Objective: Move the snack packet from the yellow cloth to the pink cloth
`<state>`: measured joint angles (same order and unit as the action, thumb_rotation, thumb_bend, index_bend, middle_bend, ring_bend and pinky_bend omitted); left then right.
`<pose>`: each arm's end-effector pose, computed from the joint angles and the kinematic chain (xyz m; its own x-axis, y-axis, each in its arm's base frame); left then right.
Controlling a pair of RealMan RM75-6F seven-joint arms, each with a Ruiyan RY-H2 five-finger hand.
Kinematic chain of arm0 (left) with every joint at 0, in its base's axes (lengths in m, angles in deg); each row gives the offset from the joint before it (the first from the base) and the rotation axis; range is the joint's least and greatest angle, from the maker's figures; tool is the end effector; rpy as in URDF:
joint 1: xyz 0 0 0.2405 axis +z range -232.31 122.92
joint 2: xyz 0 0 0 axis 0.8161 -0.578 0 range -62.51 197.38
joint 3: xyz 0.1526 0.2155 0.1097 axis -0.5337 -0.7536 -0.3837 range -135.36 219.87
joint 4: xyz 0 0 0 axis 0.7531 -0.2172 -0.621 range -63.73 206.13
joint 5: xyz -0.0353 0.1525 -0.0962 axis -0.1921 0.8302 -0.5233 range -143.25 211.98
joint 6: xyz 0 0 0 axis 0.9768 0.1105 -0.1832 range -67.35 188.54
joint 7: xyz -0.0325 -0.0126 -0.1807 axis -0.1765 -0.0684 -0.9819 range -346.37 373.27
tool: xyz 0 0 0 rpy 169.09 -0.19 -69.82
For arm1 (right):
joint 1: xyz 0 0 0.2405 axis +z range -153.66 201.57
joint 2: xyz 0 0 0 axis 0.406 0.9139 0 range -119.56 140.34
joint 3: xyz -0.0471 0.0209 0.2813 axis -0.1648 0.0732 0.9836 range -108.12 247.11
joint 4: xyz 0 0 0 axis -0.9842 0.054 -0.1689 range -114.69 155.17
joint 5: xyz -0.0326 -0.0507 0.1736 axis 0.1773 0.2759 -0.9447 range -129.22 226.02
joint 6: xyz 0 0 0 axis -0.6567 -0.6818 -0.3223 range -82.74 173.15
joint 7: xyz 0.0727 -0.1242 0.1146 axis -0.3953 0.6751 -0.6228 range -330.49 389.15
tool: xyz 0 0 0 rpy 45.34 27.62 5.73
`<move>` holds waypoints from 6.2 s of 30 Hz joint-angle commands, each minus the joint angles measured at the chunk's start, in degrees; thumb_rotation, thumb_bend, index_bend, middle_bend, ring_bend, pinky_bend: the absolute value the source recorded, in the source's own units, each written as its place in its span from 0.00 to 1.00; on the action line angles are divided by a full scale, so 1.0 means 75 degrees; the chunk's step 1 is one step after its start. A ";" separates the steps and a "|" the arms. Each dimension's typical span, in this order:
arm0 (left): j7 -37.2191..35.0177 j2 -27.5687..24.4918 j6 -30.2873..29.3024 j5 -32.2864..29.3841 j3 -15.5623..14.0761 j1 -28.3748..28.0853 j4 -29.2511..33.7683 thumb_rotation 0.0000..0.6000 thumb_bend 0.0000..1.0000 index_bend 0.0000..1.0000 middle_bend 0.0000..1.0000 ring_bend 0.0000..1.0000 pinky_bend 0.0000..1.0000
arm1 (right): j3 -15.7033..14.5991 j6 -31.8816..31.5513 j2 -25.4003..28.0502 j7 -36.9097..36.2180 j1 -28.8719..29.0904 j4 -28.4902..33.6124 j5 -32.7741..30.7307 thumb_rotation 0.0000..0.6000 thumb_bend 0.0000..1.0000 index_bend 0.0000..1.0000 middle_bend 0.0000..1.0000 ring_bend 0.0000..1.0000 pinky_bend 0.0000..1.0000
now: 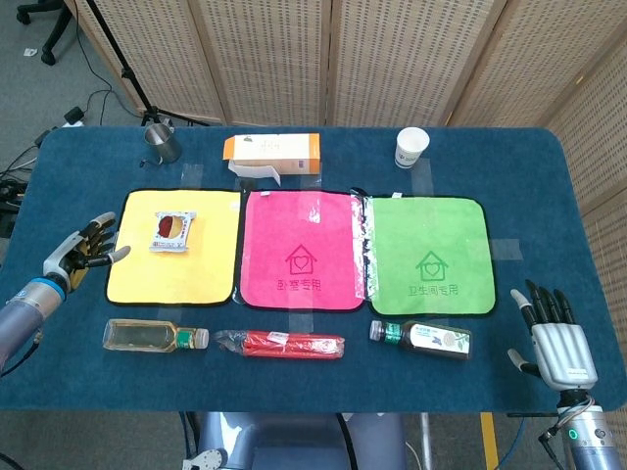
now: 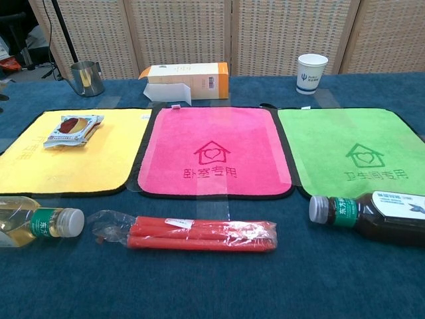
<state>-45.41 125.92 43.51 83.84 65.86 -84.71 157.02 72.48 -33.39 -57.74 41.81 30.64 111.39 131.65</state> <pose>-0.3064 0.3852 0.1578 -0.7750 0.1541 0.6128 0.5802 0.5579 0.5935 -0.3349 -0.2309 0.1576 0.5378 -0.1050 0.8365 -0.8419 -0.0159 0.5393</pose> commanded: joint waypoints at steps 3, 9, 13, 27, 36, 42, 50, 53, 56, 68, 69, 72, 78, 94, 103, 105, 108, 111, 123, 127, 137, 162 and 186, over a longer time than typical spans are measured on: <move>0.0052 0.0502 0.0425 -0.0297 0.0058 -0.0359 -0.0821 1.00 0.32 0.00 0.00 0.00 0.00 | 0.0024 0.0128 -0.0076 0.0064 0.0054 -0.0093 -0.0151 1.00 0.25 0.10 0.00 0.00 0.00; 0.0187 0.1060 0.0749 -0.0562 0.0000 -0.0674 -0.1627 1.00 0.33 0.00 0.00 0.00 0.00 | 0.0038 0.0230 -0.0147 0.0162 0.0097 -0.0174 -0.0280 1.00 0.26 0.10 0.00 0.00 0.00; 0.0478 0.1301 0.0798 -0.0673 -0.0199 -0.0870 -0.2131 1.00 0.33 0.00 0.00 0.00 0.00 | 0.0005 0.0299 -0.0177 0.0185 0.0117 -0.0190 -0.0312 1.00 0.26 0.10 0.00 0.00 0.00; 0.0871 0.1755 0.0870 -0.1204 -0.0214 -0.1139 -0.2553 1.00 0.32 0.00 0.00 0.00 0.00 | -0.0072 0.0316 -0.0199 0.0240 0.0145 -0.0149 -0.0253 1.00 0.26 0.10 0.00 0.00 0.00; 0.1050 0.1937 0.0847 -0.1219 0.0021 -0.1094 -0.2323 1.00 0.32 0.00 0.00 0.00 0.00 | -0.0061 0.0200 -0.0218 0.0204 0.0133 -0.0170 -0.0196 1.00 0.26 0.10 0.00 0.00 0.00; 0.1163 0.2043 0.0794 -0.1234 0.0148 -0.1036 -0.2206 1.00 0.32 0.00 0.00 0.00 0.00 | 0.0053 -0.0313 -0.0336 0.0027 0.0039 -0.0265 0.0037 1.00 0.26 0.10 0.00 0.00 0.00; 0.1283 0.2193 0.0822 -0.1308 0.0226 -0.1032 -0.2214 1.00 0.32 0.00 0.00 0.00 0.00 | 0.0027 -0.0549 -0.0353 -0.0088 -0.0032 -0.0279 0.0223 1.00 0.26 0.10 0.00 0.00 0.00; 0.1335 0.2284 0.0815 -0.1333 0.0249 -0.1057 -0.2242 1.00 0.32 0.00 0.00 0.00 0.00 | 0.0014 -0.0582 -0.0342 -0.0070 -0.0034 -0.0255 0.0280 1.00 0.26 0.10 0.00 0.00 0.00; 0.1395 0.2388 0.0831 -0.1343 0.0278 -0.1109 -0.2264 1.00 0.32 0.00 0.00 0.00 0.00 | 0.0008 -0.0604 -0.0337 -0.0059 -0.0042 -0.0245 0.0302 1.00 0.26 0.10 0.00 0.00 0.00; 0.1745 0.2708 0.0609 -0.1269 0.0410 -0.1399 -0.1933 1.00 0.32 0.00 0.00 0.00 0.00 | 0.0012 -0.0610 -0.0306 -0.0080 -0.0054 -0.0217 0.0295 1.00 0.26 0.10 0.00 0.00 0.00; 0.1774 0.2724 0.0575 -0.1271 0.0407 -0.1422 -0.1904 1.00 0.32 0.00 0.00 0.00 0.00 | 0.0011 -0.0607 -0.0305 -0.0086 -0.0054 -0.0217 0.0295 1.00 0.26 0.10 0.00 0.00 0.00; 0.1885 0.2789 0.0448 -0.1270 0.0406 -0.1527 -0.1750 1.00 0.32 0.00 0.00 0.00 0.00 | 0.0010 -0.0598 -0.0298 -0.0099 -0.0053 -0.0220 0.0292 1.00 0.26 0.10 0.00 0.00 0.00; 0.2044 0.2907 0.0303 -0.1384 0.0289 -0.1702 -0.1517 1.00 0.32 0.00 0.00 0.00 0.00 | 0.0017 -0.0626 -0.0281 -0.0132 -0.0062 -0.0207 0.0307 1.00 0.26 0.10 0.00 0.00 0.00; 0.2663 0.3527 -0.0272 -0.1676 -0.0101 -0.2393 -0.1584 1.00 0.32 0.00 0.00 0.00 0.00 | 0.0021 -0.0657 -0.0274 -0.0074 -0.0065 -0.0221 0.0345 1.00 0.26 0.10 0.00 0.00 0.00; 0.3080 0.3863 -0.0923 -0.1485 -0.0065 -0.2554 -0.1329 1.00 0.32 0.00 0.00 0.00 0.00 | 0.0010 -0.0637 -0.0292 -0.0066 -0.0058 -0.0224 0.0355 1.00 0.26 0.10 0.00 0.00 0.00; 0.3132 0.3905 -0.0947 -0.1477 -0.0061 -0.2596 -0.1309 1.00 0.32 0.00 0.00 0.00 0.00 | 0.0007 -0.0640 -0.0290 -0.0071 -0.0060 -0.0218 0.0360 1.00 0.26 0.10 0.00 0.00 0.00; 0.3234 0.4001 -0.0960 -0.1489 -0.0067 -0.2709 -0.1328 1.00 0.32 0.00 0.00 0.00 0.00 | 0.0004 -0.0646 -0.0284 -0.0086 -0.0061 -0.0211 0.0373 1.00 0.26 0.10 0.00 0.00 0.00; 0.3367 0.4121 -0.1010 -0.1570 -0.0103 -0.2840 -0.1372 1.00 0.32 0.00 0.00 0.00 0.00 | 0.0001 -0.0652 -0.0276 -0.0107 -0.0065 -0.0203 0.0383 1.00 0.26 0.10 0.00 0.00 0.00; 0.3632 0.4303 -0.1088 -0.1842 -0.0090 -0.3085 -0.1311 1.00 0.32 0.00 0.00 0.00 0.00 | -0.0013 -0.0679 -0.0246 -0.0146 -0.0075 -0.0174 0.0432 1.00 0.26 0.10 0.00 0.00 0.00; 0.3657 0.4357 -0.1034 -0.1827 -0.0039 -0.3132 -0.1299 1.00 0.32 0.00 0.00 0.00 0.00 | -0.0009 -0.0699 -0.0237 -0.0153 -0.0084 -0.0149 0.0436 1.00 0.26 0.10 0.00 0.00 0.00; 0.3689 0.4573 -0.0828 -0.1643 0.0145 -0.3294 -0.1382 1.00 0.32 0.00 0.00 0.00 0.00 | -0.0017 -0.0700 -0.0208 -0.0185 -0.0089 -0.0119 0.0455 1.00 0.26 0.10 0.00 0.00 0.00; 0.6864 0.0994 -0.4296 0.2299 -0.0669 -0.0147 0.2049 1.00 0.32 0.00 0.00 0.00 0.00 | -0.0148 -0.0714 -0.0138 -0.0130 -0.0103 0.0083 0.0699 1.00 0.26 0.10 0.00 0.00 0.00; 1.0435 0.2055 -0.9243 0.5345 -0.3401 0.2613 0.1269 1.00 0.31 0.00 0.00 0.00 0.00 | -0.0217 -0.0915 0.0004 -0.0259 -0.0204 0.0280 0.0931 1.00 0.26 0.10 0.00 0.00 0.00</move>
<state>32.99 141.33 -25.30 123.69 40.72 -65.67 165.89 70.87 -40.22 -57.72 39.85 29.13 113.47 138.60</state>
